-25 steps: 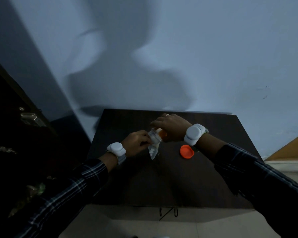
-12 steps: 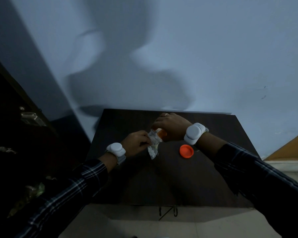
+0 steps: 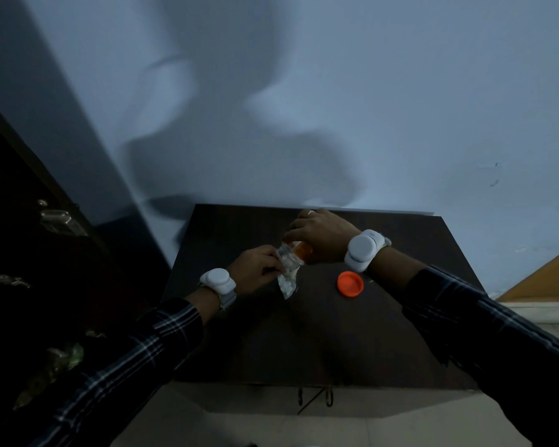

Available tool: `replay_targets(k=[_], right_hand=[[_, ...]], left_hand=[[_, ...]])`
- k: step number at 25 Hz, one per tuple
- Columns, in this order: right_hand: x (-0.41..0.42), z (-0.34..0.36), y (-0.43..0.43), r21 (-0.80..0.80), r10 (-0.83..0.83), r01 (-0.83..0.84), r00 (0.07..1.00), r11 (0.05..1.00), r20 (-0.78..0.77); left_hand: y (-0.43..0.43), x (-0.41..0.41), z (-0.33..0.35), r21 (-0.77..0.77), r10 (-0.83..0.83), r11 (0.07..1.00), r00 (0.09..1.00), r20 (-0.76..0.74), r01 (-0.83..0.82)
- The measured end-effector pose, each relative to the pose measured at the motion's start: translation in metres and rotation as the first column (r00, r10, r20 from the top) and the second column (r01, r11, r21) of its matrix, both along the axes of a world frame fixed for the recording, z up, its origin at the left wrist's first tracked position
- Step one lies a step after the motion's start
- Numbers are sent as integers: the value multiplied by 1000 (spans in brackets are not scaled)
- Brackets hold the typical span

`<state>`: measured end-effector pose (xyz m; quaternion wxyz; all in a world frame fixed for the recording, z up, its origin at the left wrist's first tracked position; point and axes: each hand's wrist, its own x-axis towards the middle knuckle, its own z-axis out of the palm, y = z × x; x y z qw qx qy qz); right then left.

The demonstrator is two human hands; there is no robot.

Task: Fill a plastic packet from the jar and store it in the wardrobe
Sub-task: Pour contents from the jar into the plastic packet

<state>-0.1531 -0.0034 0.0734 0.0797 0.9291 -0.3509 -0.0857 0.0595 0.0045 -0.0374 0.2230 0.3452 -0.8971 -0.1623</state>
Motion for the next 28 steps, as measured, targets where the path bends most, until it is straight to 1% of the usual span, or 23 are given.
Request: replay_targets(k=[7, 14, 22, 24, 25, 26, 27, 28], right_hand=[[5, 2, -4, -6, 18, -19, 999, 1000, -46], [7, 1, -6, 13, 23, -22, 999, 1000, -23], [5, -4, -12, -21, 44, -43, 999, 999, 14], [0, -10, -13, 20, 5, -6, 998, 1000, 64], [-5, -15, -14, 66, -35, 28, 994, 997, 106], [-12, -18, -13, 143, -100, 74, 979, 987, 181], [-20, -24, -14, 243, -183, 114, 942, 963, 282], [-28, -30, -12, 345, -269, 133, 883, 929, 384]], left_hand=[[3, 0, 1, 2, 19, 1000, 1000, 7, -19], [3, 1, 1, 14, 17, 1000, 1000, 15, -17], [2, 1, 5, 18, 9, 1000, 999, 31, -10], [3, 2, 6, 19, 3, 1000, 1000, 29, -4], [3, 2, 7, 21, 2, 1000, 1000, 26, -3], [3, 3, 7, 23, 3, 1000, 1000, 24, -4], [3, 3, 6, 24, 7, 1000, 1000, 20, -8], [3, 4, 5, 27, 16, 999, 1000, 18, -16]])
